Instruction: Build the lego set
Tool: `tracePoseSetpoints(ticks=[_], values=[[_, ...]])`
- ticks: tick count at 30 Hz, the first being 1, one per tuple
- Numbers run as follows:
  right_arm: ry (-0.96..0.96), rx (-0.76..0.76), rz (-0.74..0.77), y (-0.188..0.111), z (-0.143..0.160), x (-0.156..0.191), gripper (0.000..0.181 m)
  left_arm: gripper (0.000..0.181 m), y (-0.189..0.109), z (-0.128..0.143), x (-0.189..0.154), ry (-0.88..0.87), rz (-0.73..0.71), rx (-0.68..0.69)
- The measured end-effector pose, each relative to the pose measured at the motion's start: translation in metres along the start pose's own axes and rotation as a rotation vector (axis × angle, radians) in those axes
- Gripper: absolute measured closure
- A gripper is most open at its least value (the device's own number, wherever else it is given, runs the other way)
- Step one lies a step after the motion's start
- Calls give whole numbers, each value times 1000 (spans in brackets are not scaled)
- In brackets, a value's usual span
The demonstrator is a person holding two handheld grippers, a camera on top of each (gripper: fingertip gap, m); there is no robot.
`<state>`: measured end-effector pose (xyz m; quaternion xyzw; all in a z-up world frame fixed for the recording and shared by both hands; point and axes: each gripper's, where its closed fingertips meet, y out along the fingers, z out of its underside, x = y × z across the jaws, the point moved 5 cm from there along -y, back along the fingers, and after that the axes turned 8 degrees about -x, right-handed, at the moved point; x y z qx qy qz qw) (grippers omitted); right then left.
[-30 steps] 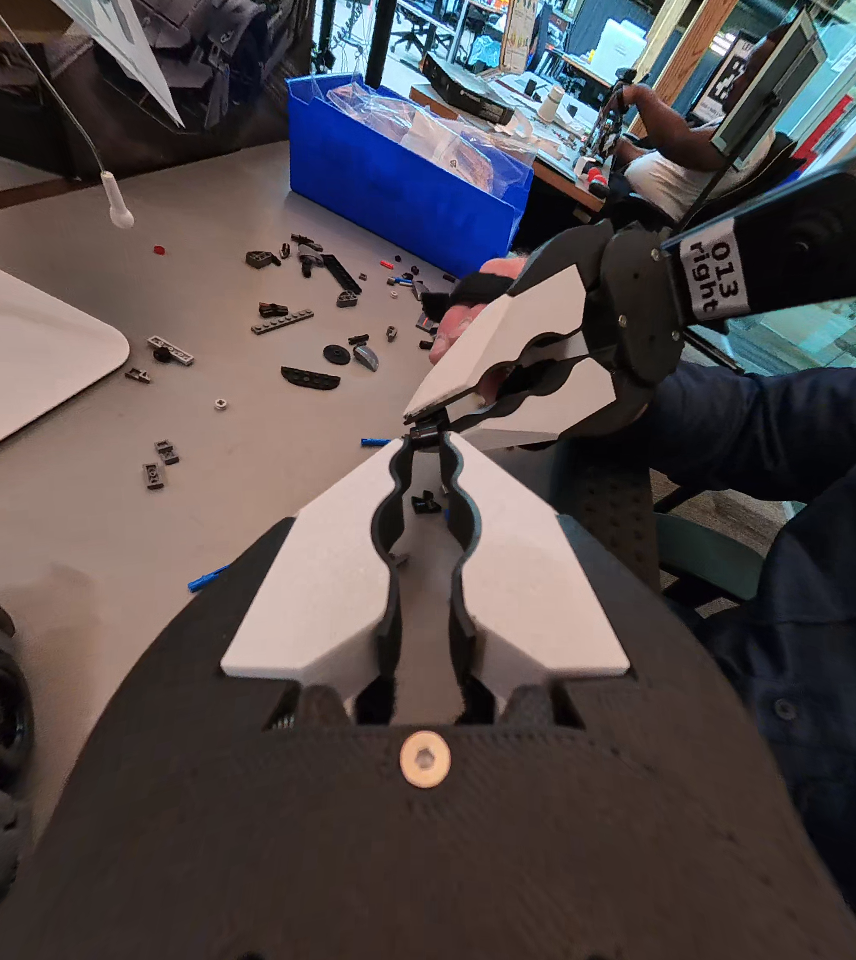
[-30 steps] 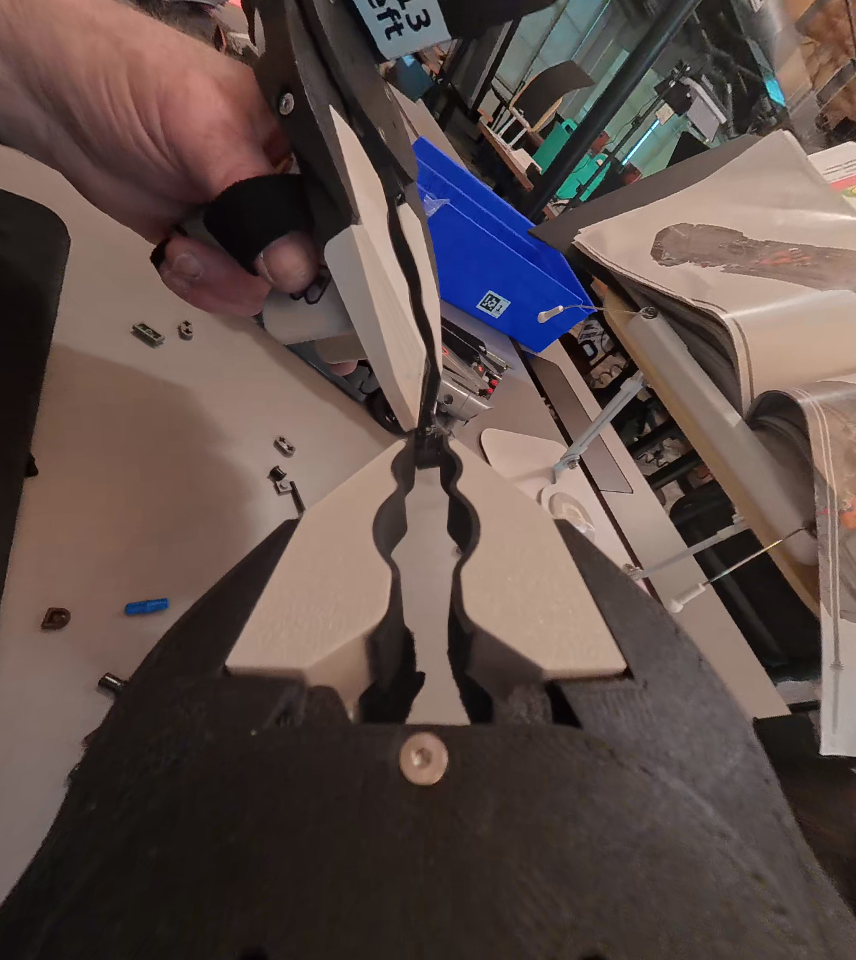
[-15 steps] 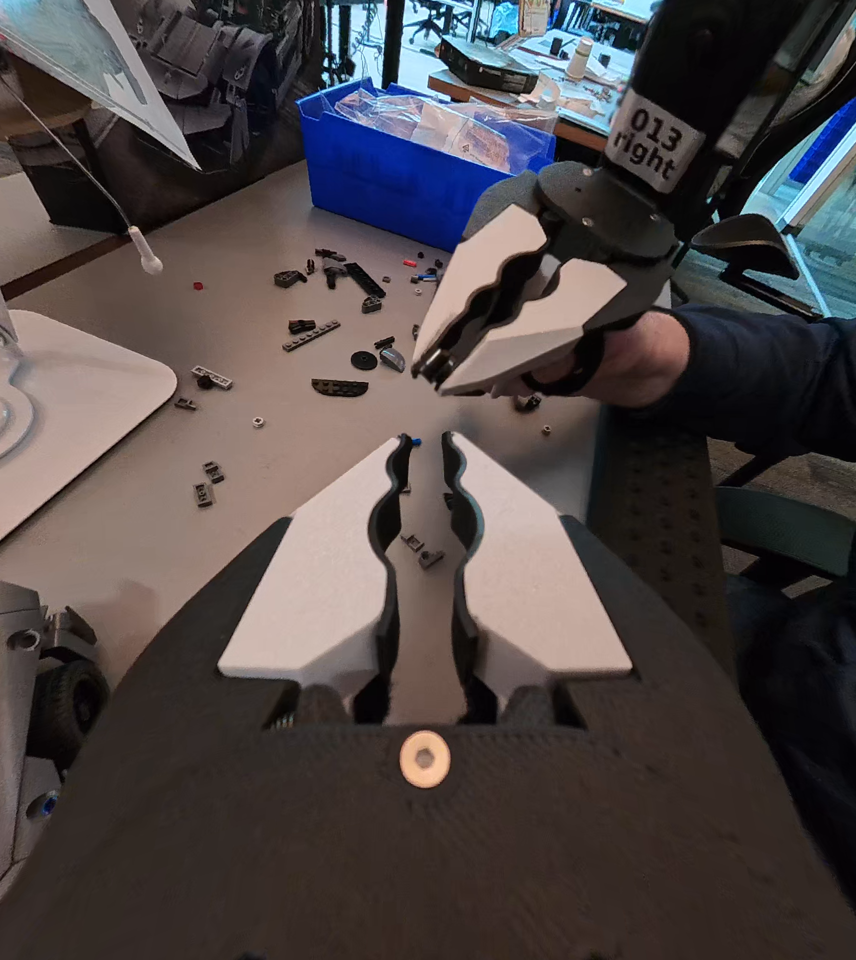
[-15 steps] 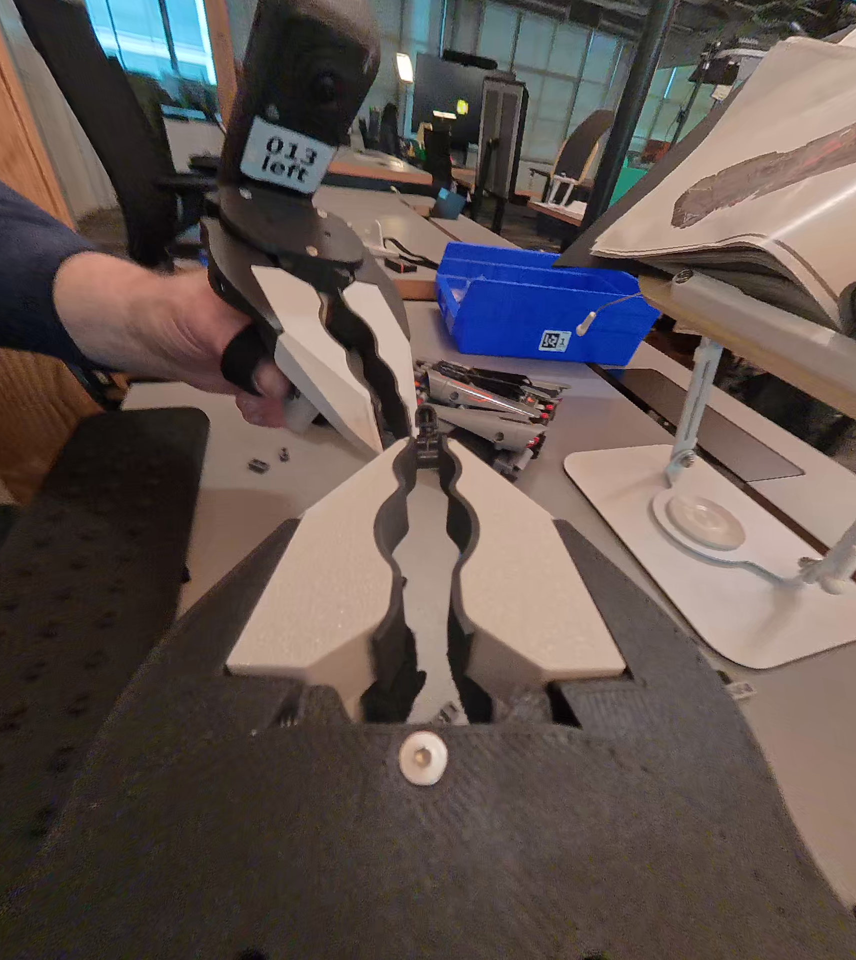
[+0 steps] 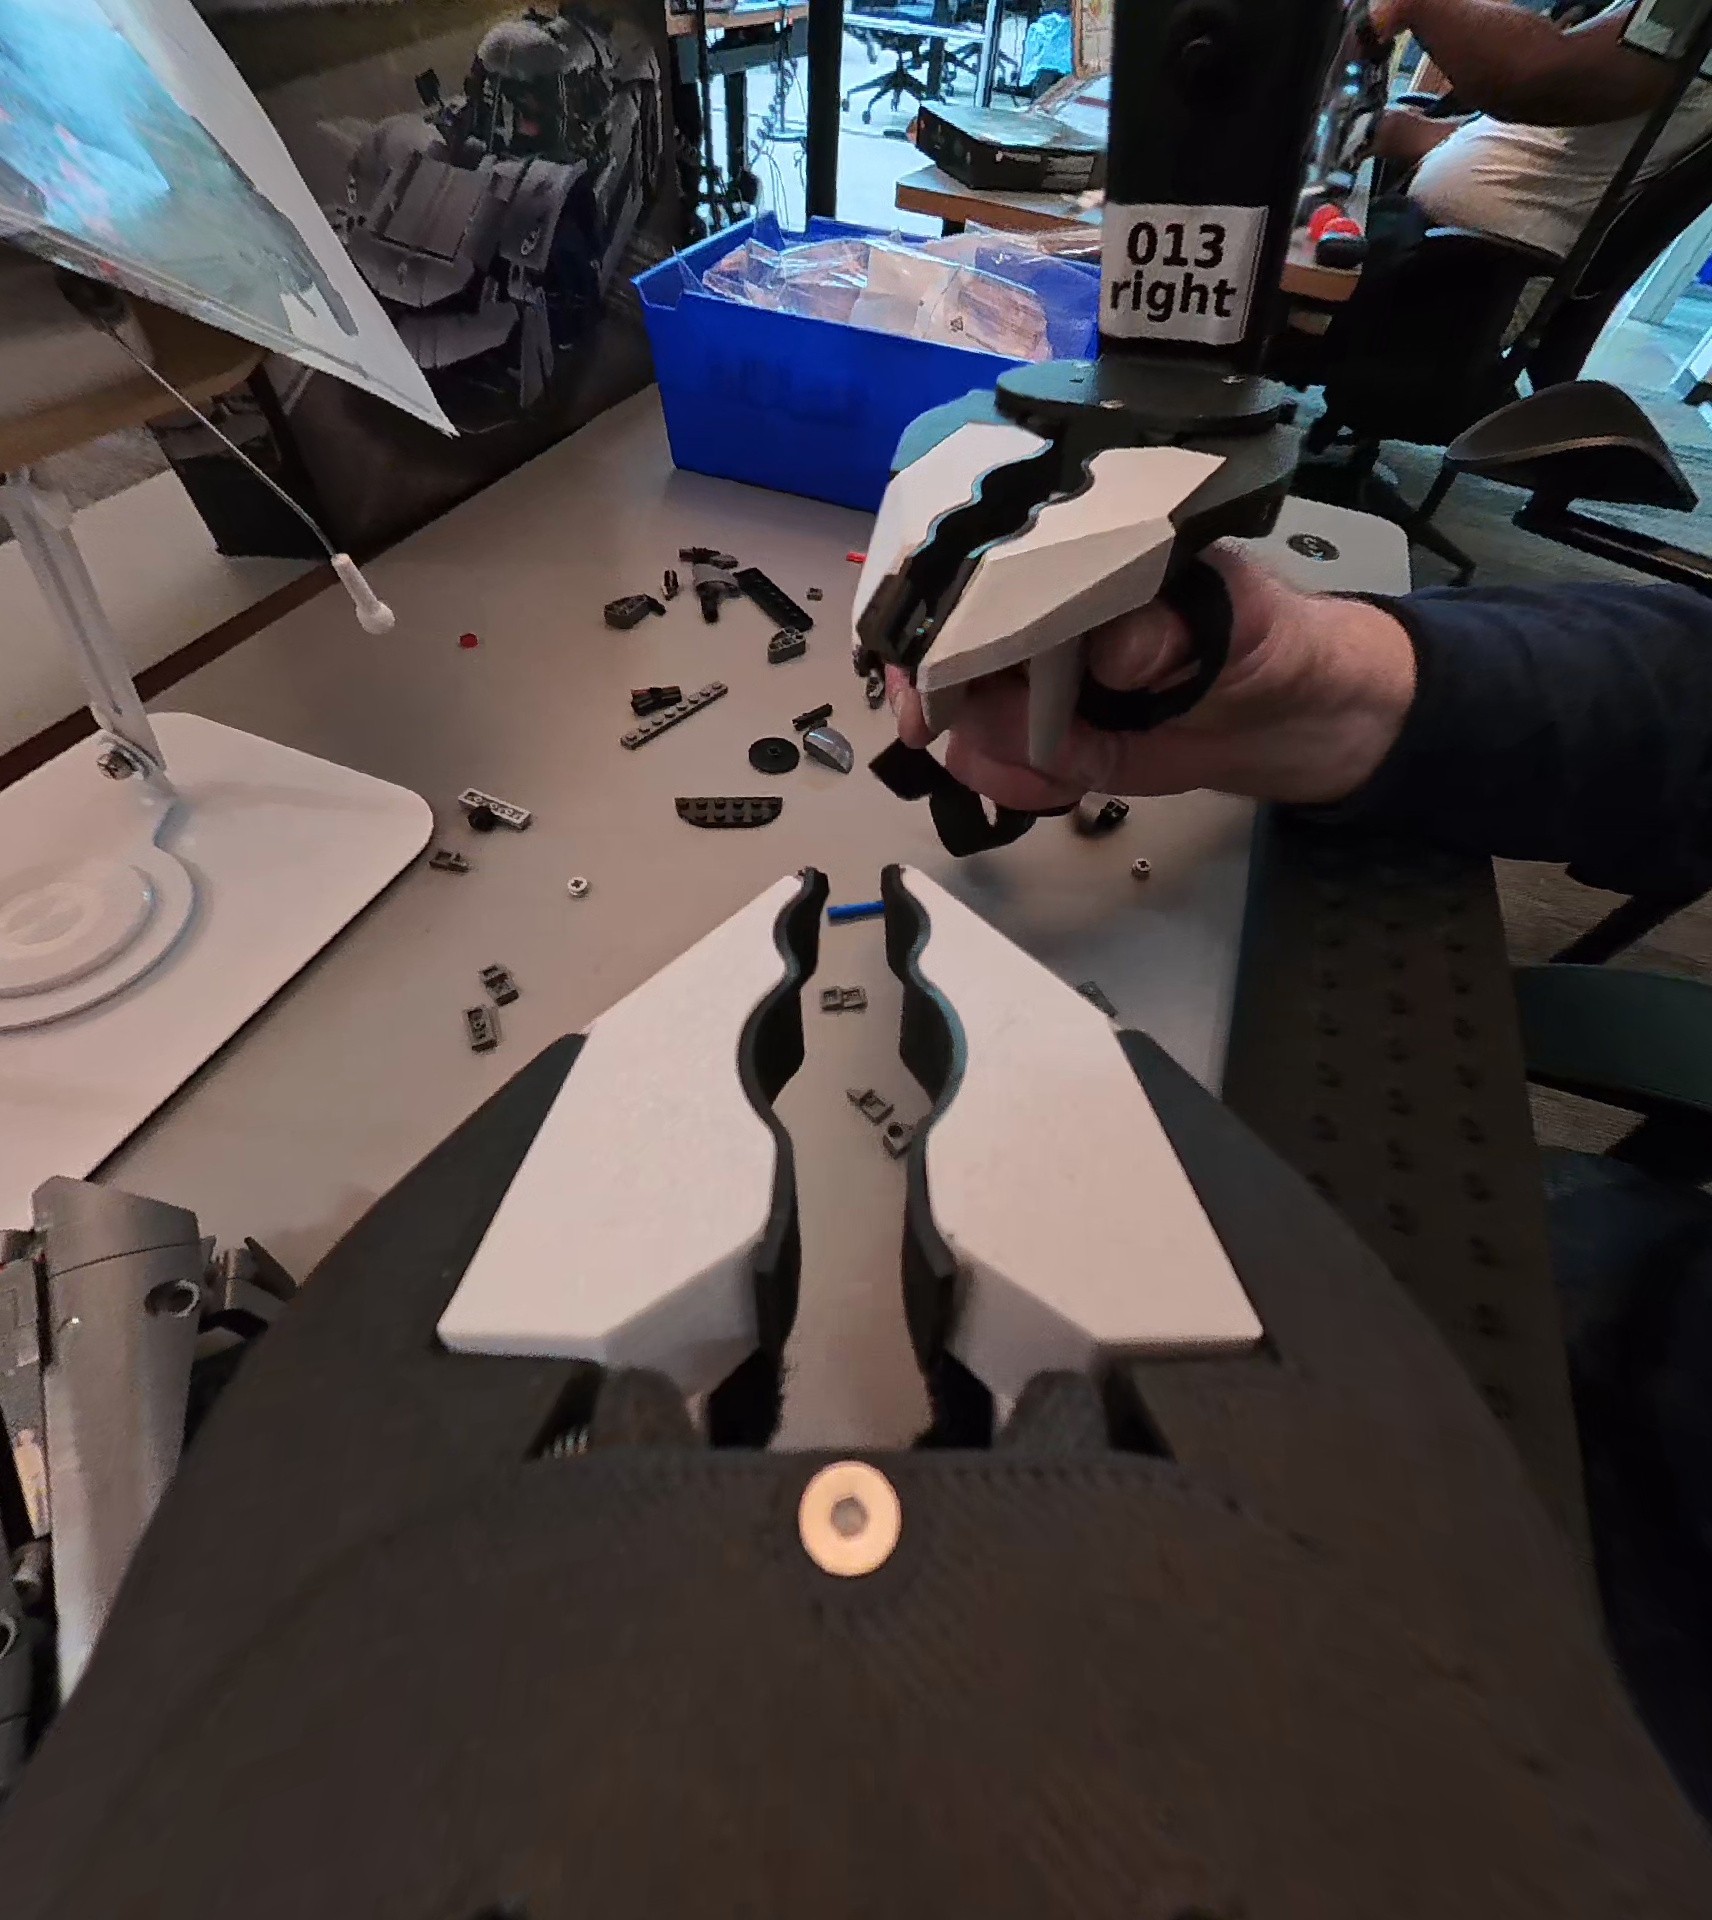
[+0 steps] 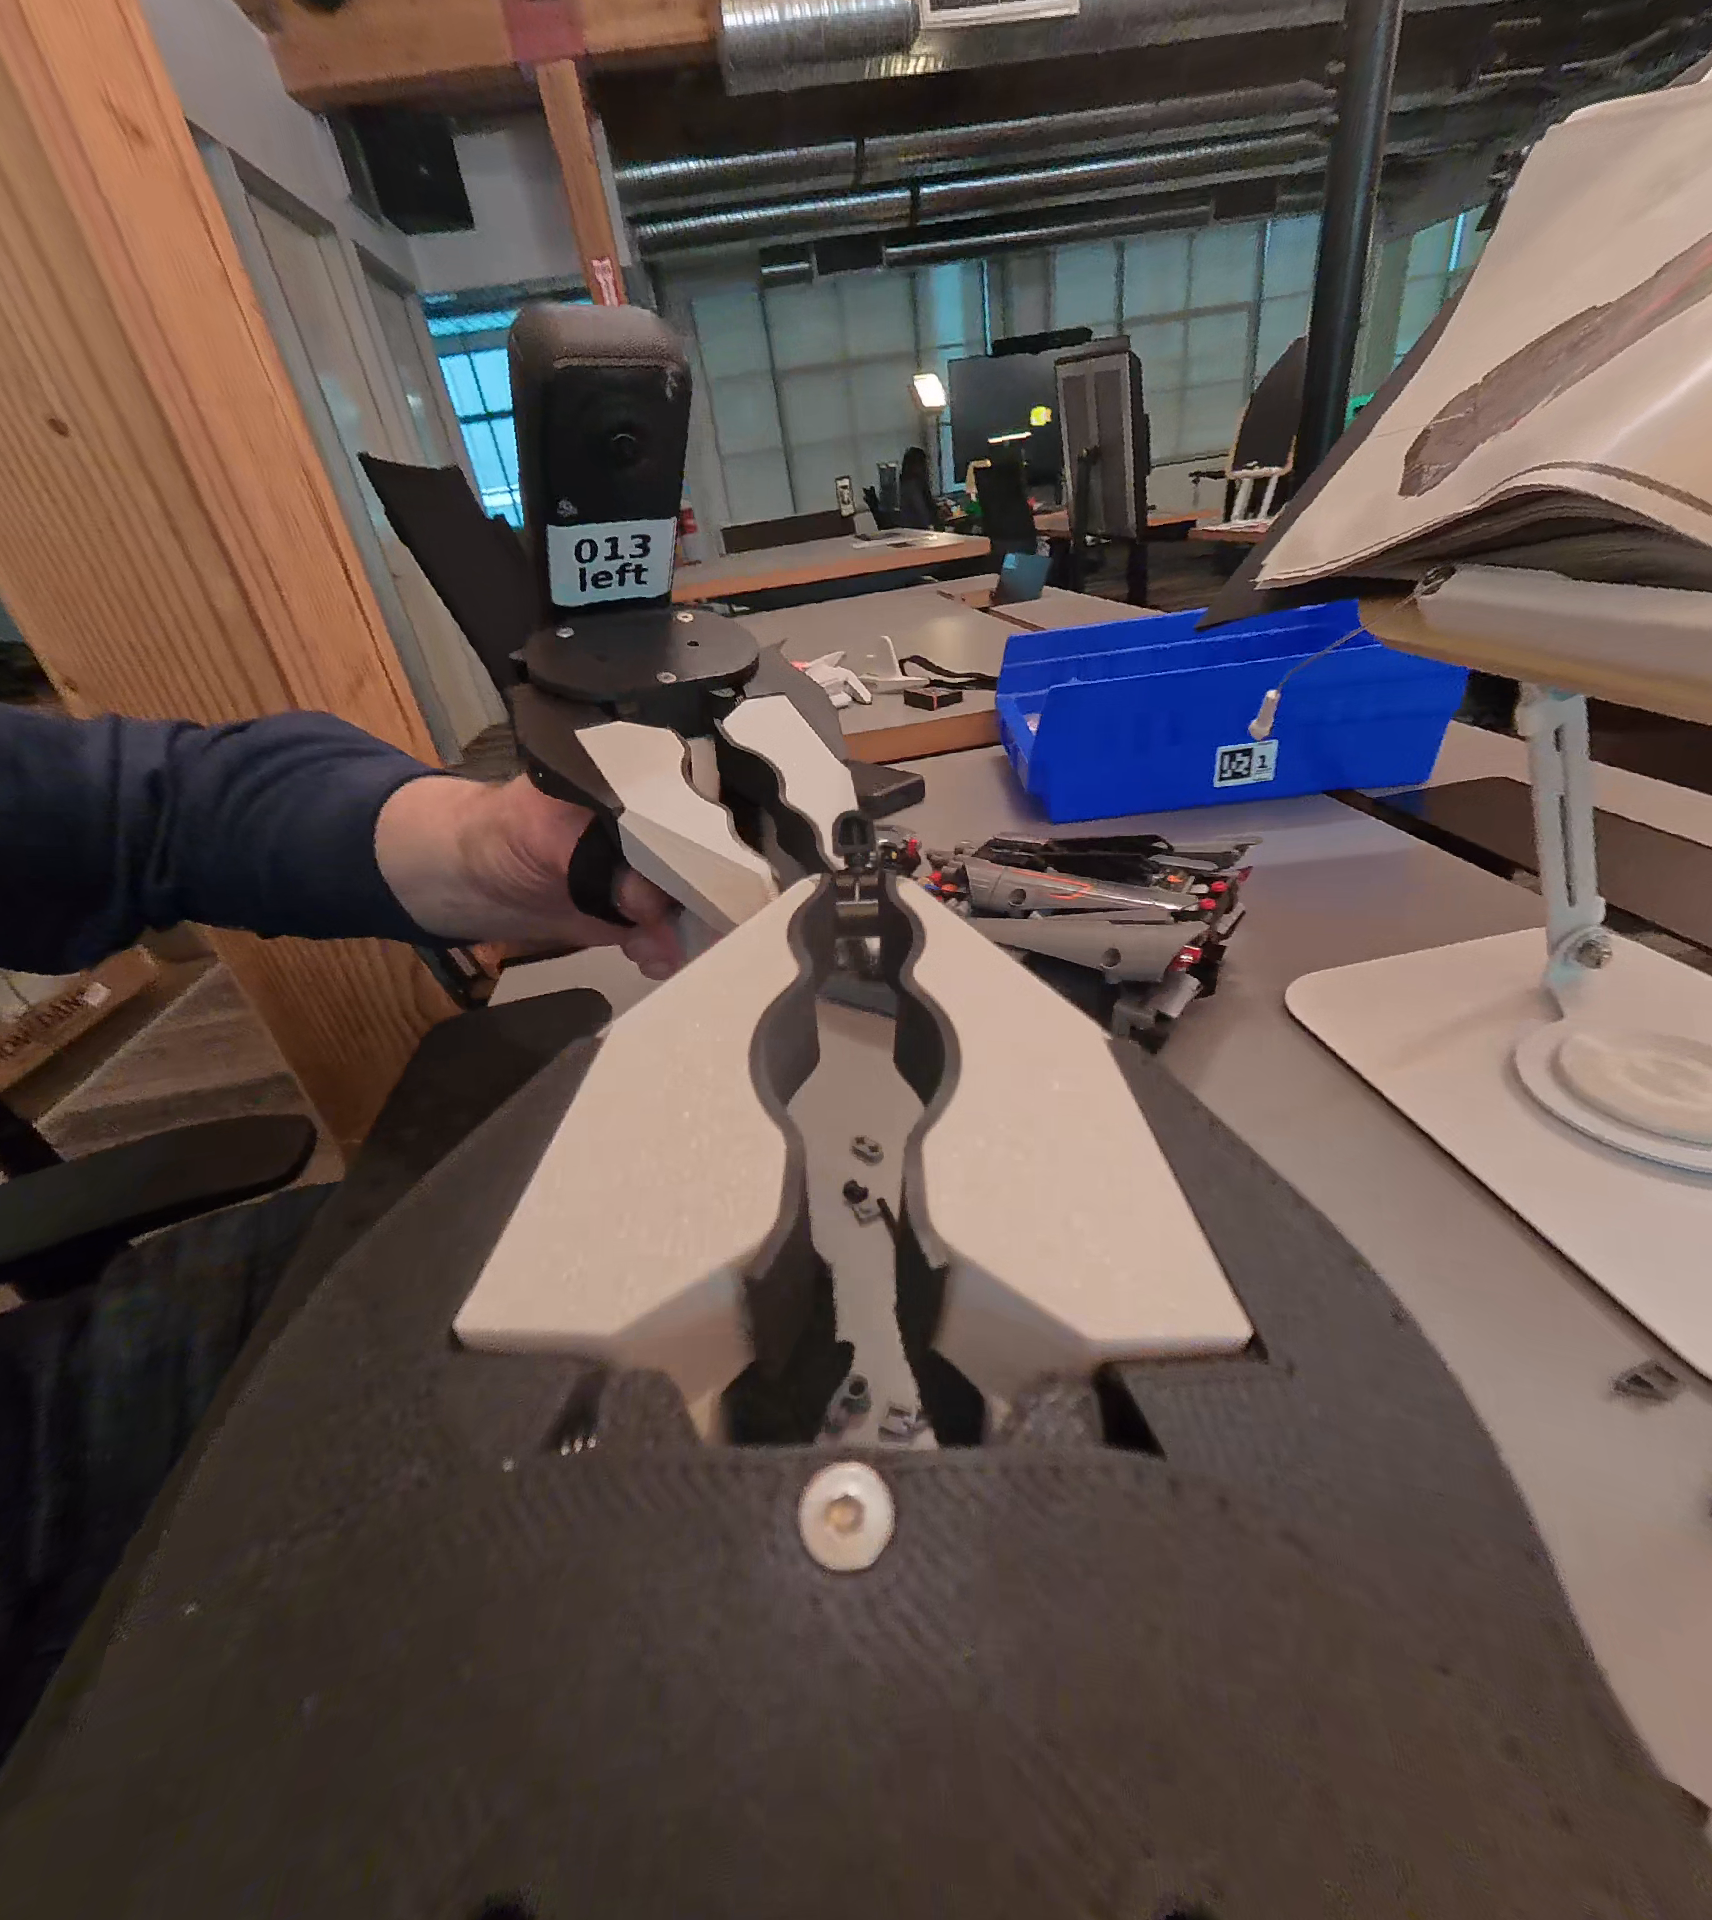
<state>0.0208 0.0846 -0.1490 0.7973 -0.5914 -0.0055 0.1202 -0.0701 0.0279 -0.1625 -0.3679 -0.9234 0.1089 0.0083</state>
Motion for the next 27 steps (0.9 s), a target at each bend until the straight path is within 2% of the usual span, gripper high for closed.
tracePoseSetpoints(ticks=[12,27], values=[[55,52,-104,8,11,12,176,164,-1,-12,-10,147,-49,-39],[4,91,-103,9,15,15,176,172,-1,-12,-13,144,0,-52]])
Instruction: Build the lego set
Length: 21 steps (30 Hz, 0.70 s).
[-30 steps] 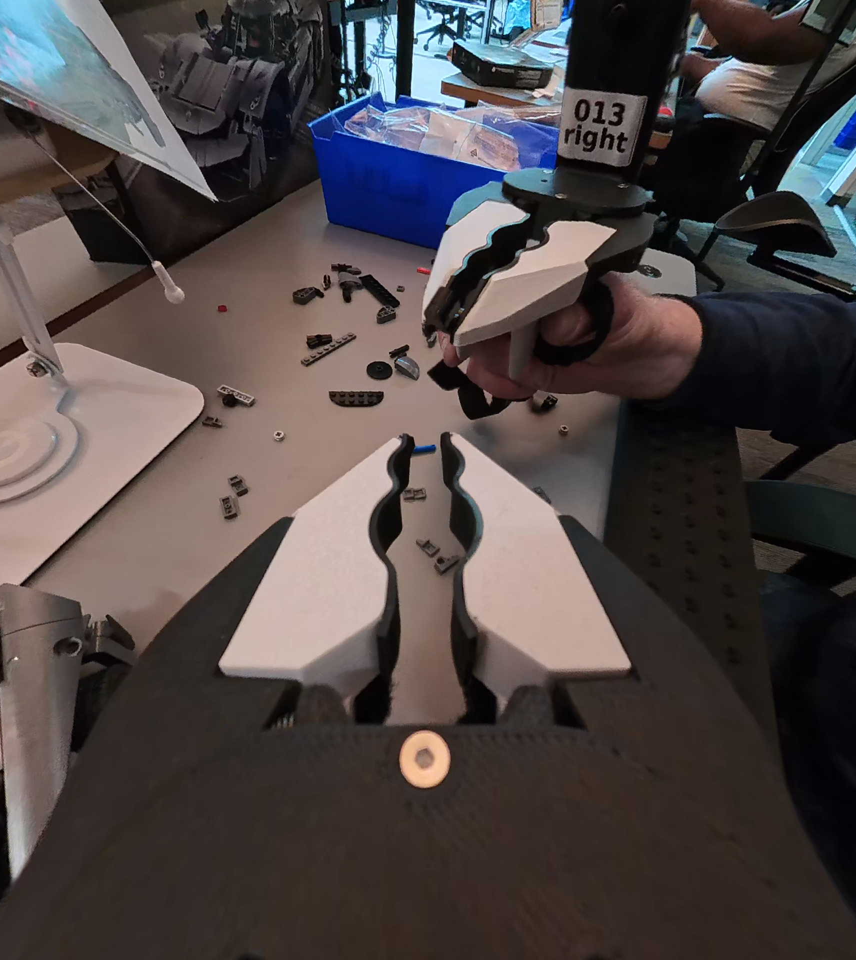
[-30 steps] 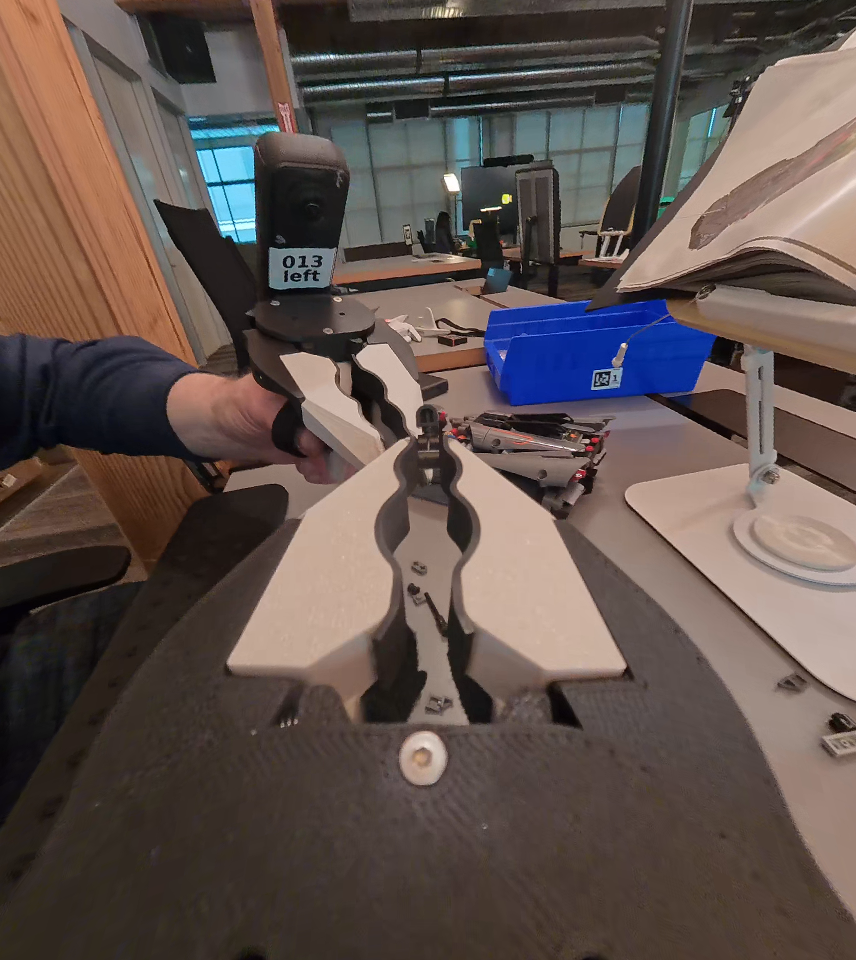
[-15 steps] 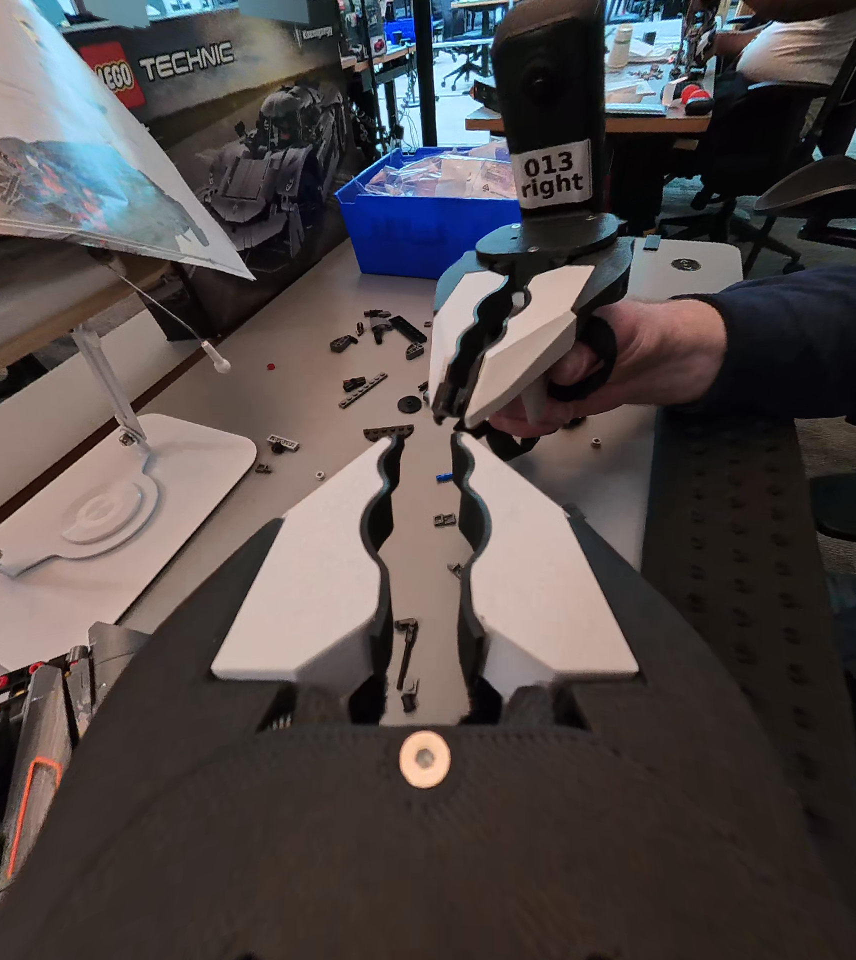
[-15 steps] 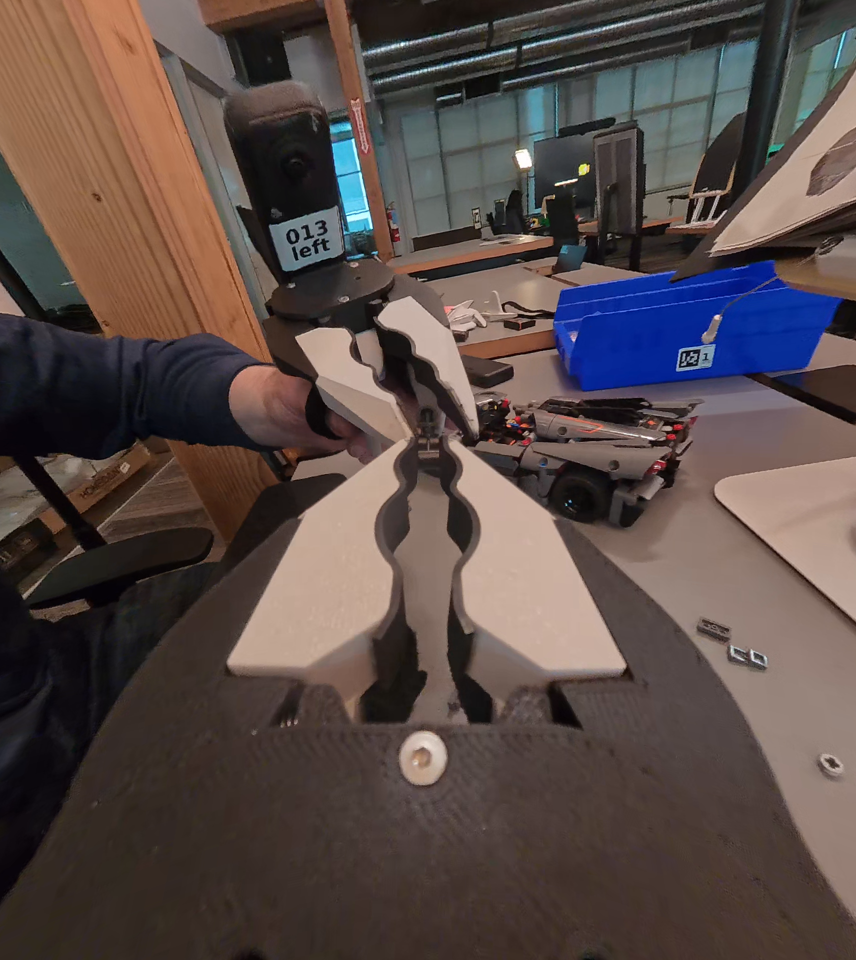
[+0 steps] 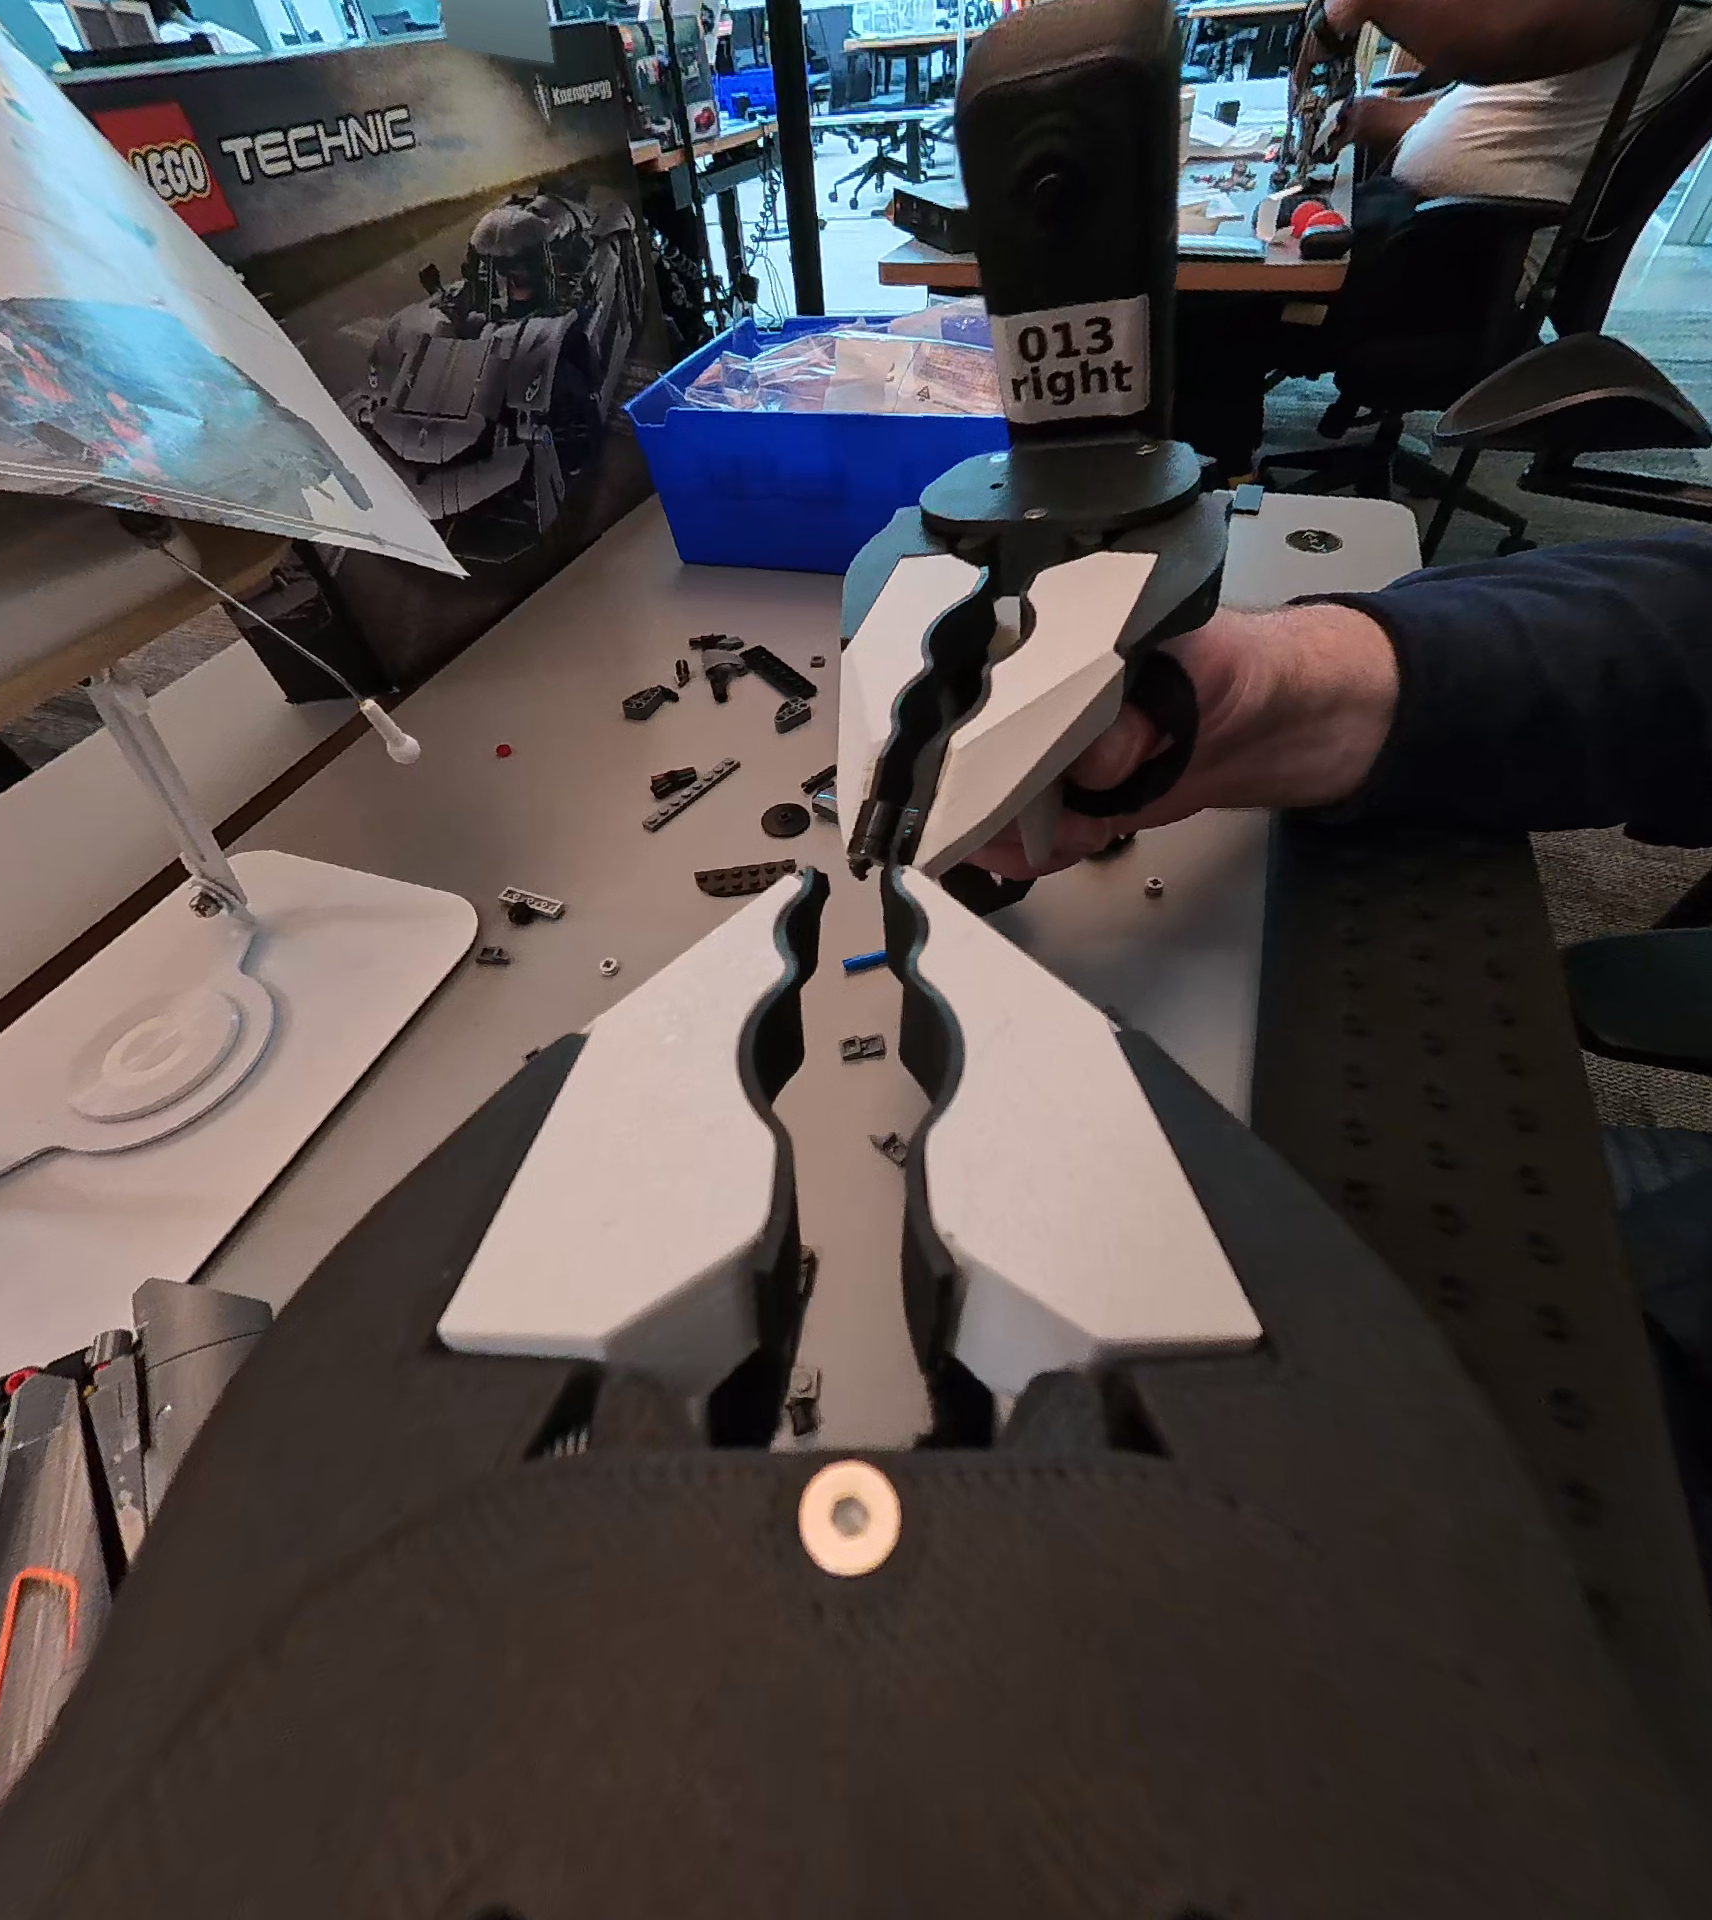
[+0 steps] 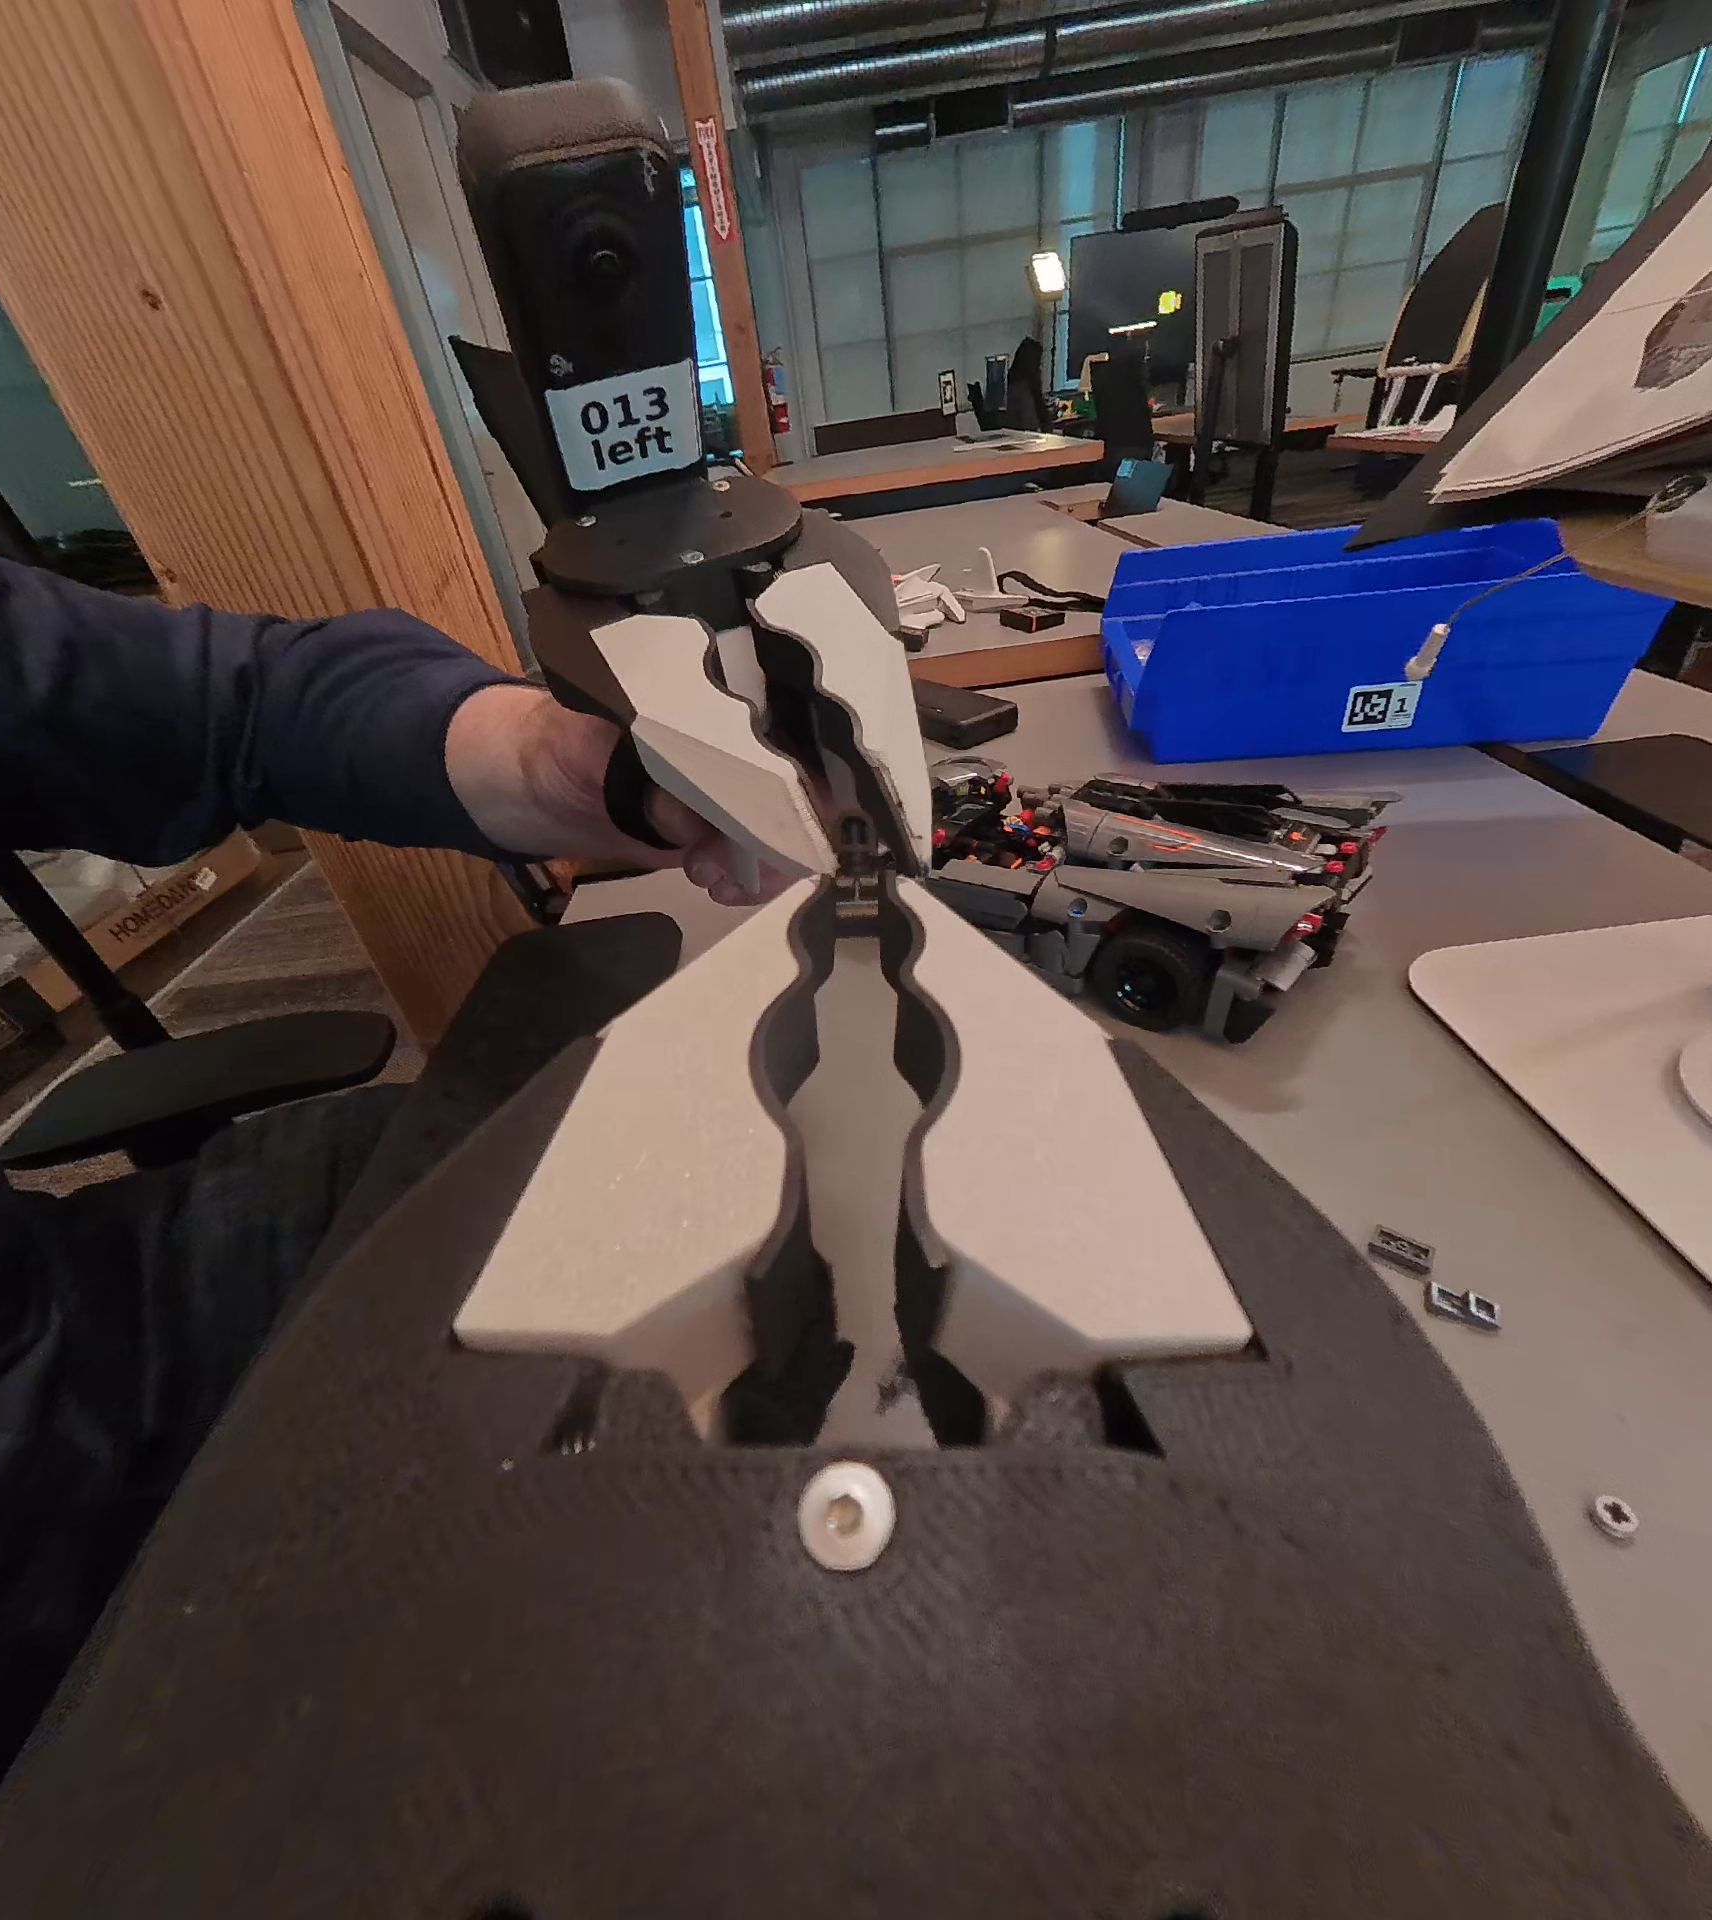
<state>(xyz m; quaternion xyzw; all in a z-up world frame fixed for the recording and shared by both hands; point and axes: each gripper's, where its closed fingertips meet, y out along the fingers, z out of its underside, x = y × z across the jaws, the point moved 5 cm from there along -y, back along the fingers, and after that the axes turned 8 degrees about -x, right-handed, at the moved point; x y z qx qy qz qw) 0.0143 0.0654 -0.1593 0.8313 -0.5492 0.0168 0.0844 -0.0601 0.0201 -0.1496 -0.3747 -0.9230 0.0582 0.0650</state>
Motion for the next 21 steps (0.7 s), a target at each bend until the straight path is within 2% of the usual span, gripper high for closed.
tracePoseSetpoints(ticks=[9,21], values=[[4,-3,12,-1,-1,-2,176,159,-1,-2,-2,26,23,-7],[-31,8,55,-3,-2,-5,176,158,3,-3,-11,69,24,8]])
